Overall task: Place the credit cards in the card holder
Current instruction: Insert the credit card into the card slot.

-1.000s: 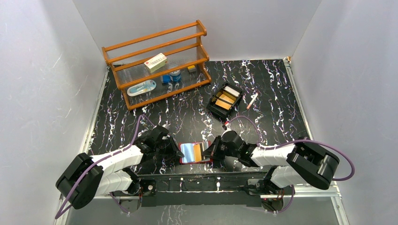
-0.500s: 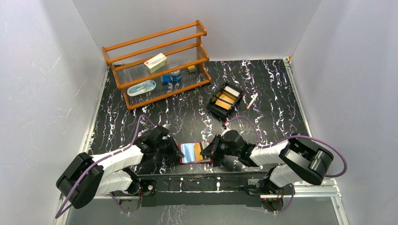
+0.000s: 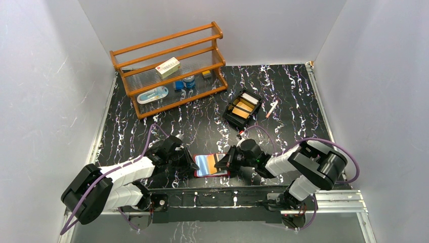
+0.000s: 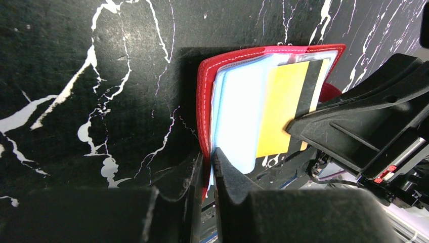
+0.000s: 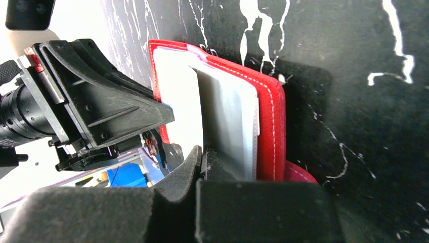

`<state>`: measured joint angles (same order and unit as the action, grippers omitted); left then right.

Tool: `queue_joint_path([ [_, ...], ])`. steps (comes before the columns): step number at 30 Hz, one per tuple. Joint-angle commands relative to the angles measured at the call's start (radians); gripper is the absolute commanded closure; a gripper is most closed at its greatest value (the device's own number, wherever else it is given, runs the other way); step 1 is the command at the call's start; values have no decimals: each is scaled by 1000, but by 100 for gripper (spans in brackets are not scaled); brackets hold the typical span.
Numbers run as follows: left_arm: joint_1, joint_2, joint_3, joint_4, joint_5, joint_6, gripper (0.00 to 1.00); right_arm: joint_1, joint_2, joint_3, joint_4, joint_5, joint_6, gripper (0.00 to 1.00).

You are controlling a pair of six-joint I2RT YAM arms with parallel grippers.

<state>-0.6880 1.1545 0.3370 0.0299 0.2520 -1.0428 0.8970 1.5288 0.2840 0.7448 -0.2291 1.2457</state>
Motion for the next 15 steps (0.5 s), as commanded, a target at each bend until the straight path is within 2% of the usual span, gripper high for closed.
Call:
queue_joint_path([
  [1, 1, 9, -18, -25, 9, 18, 90, 13, 34, 19, 38, -50, -35, 100],
  [15, 1, 12, -16, -13, 30, 18, 87, 25, 9, 7, 56, 1, -14, 100],
])
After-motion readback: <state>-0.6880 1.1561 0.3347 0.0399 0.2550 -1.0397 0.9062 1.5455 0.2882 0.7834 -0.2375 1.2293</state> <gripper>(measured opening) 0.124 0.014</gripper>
